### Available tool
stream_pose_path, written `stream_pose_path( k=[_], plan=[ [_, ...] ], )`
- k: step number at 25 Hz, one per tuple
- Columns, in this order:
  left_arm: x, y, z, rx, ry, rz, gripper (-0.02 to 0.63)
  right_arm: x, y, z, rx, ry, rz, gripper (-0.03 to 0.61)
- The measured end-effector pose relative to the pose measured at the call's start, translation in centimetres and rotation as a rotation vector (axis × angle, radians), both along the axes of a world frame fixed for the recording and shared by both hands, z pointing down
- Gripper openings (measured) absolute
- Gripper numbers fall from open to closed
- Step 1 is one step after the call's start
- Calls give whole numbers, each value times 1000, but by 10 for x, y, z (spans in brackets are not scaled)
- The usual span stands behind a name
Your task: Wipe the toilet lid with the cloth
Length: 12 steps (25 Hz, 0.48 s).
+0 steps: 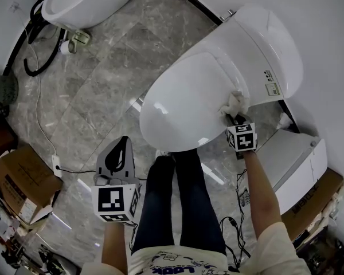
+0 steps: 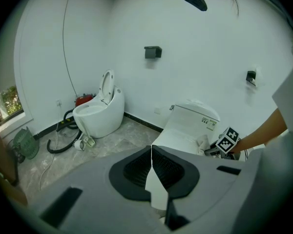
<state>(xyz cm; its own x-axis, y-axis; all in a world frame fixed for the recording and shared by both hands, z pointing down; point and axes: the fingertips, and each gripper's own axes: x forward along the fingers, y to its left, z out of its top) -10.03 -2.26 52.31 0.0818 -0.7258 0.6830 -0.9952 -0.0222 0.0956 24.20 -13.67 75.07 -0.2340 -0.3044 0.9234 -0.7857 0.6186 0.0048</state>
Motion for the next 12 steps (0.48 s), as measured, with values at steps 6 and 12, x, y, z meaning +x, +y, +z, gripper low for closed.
stream_pose_path(
  k=[6,12],
  plan=[
    [-10,17,0,5,1,-7,9,-11,29,3,0,15,0,62],
    [-19,37,0,10,1,-30,9,-25,60,6,9,-27,134,61]
  ],
)
